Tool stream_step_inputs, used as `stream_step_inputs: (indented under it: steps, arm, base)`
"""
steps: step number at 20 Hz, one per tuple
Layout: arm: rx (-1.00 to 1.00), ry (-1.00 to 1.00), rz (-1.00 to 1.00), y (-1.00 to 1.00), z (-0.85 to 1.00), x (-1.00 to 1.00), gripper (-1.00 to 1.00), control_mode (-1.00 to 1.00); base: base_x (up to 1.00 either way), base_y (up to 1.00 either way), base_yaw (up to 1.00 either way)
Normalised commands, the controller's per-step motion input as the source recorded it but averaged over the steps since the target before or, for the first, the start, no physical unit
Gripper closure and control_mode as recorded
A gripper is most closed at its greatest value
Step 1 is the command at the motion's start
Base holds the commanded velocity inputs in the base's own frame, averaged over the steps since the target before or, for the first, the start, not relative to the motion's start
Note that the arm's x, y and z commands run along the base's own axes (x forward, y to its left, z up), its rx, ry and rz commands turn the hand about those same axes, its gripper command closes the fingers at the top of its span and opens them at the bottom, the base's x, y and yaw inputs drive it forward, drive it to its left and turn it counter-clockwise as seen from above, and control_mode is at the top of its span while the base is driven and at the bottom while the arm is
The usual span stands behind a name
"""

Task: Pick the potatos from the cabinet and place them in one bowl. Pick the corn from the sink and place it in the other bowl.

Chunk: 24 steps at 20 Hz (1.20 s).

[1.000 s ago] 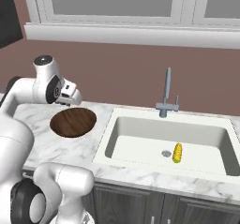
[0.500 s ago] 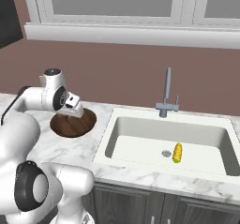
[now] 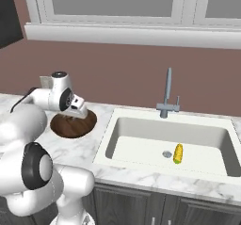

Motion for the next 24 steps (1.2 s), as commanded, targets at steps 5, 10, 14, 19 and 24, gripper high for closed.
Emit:
stream_step_inputs:
  steps: [5, 10, 14, 19, 24]
  arm:
    - [-0.03, 0.05, 0.0, 0.01, -0.12, 0.5, 1.0, -1.0]
    - [-0.03, 0.0, 0.0, 0.05, -0.01, 0.46, 1.0, -1.0]
    - [0.0, 0.0, 0.0, 0.16, -0.15, 0.35, 1.0, -1.0]
    - [0.0, 0.07, 0.0, 0.16, -0.31, 0.06, 1.0, -1.0]
    - [0.0, 0.02, 0.0, 0.07, -0.27, 0.06, 1.0, -1.0]
  base:
    - [0.0, 0.0, 0.0]
    - [0.0, 0.0, 0.0]
    - [0.0, 0.0, 0.0]
    - [0.0, 0.0, 0.0]
    - [0.0, 0.0, 0.0]
